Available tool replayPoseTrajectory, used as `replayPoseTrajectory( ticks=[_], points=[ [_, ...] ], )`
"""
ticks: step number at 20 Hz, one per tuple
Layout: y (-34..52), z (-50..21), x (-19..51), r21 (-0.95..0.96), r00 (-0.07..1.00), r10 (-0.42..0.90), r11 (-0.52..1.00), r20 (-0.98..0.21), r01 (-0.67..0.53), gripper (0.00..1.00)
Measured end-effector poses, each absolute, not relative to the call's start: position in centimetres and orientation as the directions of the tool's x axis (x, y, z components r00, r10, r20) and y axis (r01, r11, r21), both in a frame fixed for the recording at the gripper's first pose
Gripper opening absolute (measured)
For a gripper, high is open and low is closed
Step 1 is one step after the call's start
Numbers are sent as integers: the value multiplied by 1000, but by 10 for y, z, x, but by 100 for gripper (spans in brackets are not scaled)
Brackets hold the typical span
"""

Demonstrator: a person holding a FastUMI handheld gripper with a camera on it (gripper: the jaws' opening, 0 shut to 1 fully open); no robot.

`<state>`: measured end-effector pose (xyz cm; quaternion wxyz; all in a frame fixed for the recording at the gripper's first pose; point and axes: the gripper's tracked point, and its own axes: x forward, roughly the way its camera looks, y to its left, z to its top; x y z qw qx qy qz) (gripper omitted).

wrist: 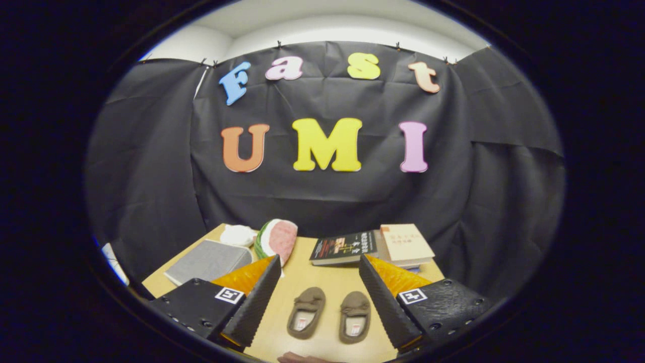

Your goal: Open the storage box then place both shoes into the box .Put the left shoe in first, then the right shoe, with the right side of both shoes facing outward in a uniform manner.

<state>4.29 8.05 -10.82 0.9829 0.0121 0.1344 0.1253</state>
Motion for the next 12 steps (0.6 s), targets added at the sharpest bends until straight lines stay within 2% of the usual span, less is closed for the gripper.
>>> replayPoseTrajectory(
  ticks=[6, 9, 12],
  points=[
    [173, -185, 51, 241, 751, 483, 876, -450, -419, 96],
    [214, -218, 54, 341, 638, 561, 827, -528, -446, 96],
    [247, -251, 60, 479, 507, 634, 773, -584, -416, 96]
  ],
)
